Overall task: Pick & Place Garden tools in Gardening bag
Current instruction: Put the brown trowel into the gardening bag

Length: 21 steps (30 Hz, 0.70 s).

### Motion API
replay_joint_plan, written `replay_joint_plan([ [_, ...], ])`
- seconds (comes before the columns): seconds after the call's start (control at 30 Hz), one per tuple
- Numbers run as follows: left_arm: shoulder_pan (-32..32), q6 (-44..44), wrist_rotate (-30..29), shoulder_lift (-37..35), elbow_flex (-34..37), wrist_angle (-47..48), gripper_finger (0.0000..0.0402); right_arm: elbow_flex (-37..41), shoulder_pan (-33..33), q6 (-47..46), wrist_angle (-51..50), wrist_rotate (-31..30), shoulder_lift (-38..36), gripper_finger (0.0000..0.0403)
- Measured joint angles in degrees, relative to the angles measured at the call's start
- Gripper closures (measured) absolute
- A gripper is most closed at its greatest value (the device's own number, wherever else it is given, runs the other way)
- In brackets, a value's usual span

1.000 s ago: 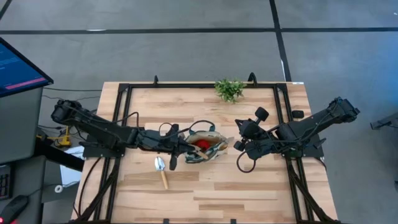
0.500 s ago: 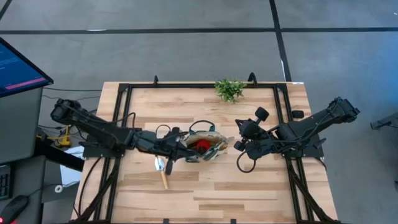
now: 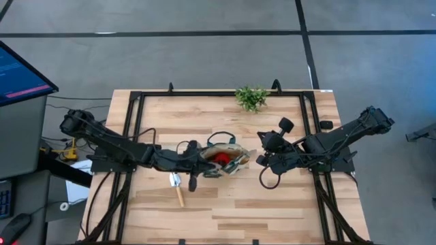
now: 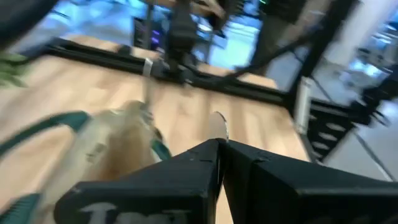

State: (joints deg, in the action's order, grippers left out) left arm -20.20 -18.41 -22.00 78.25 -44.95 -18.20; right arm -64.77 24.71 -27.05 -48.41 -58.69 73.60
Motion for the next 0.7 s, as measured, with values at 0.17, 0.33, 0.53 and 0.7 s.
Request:
replay_joint_plan([
  [0.17,0.0,1.9,-4.2,0.0,0.0,-0.1,0.0401,0.0,0.0,0.0,0.1,6.7,0.0,0.0403],
  [0.33,0.0,2.0,-4.2,0.0,0.0,0.0,0.0401,0.0,0.0,5.1,4.2,19.7,0.0,0.0403],
  [0.53,-0.3,2.1,-2.2,-0.7,0.0,0.3,0.0401,0.0,-0.3,20.9,19.0,36.3,3.0,0.0403],
  [0.7,-1.3,4.6,-2.2,-2.9,-0.1,0.6,0.0401,0.0,-1.9,24.6,18.8,41.1,8.5,0.0403],
])
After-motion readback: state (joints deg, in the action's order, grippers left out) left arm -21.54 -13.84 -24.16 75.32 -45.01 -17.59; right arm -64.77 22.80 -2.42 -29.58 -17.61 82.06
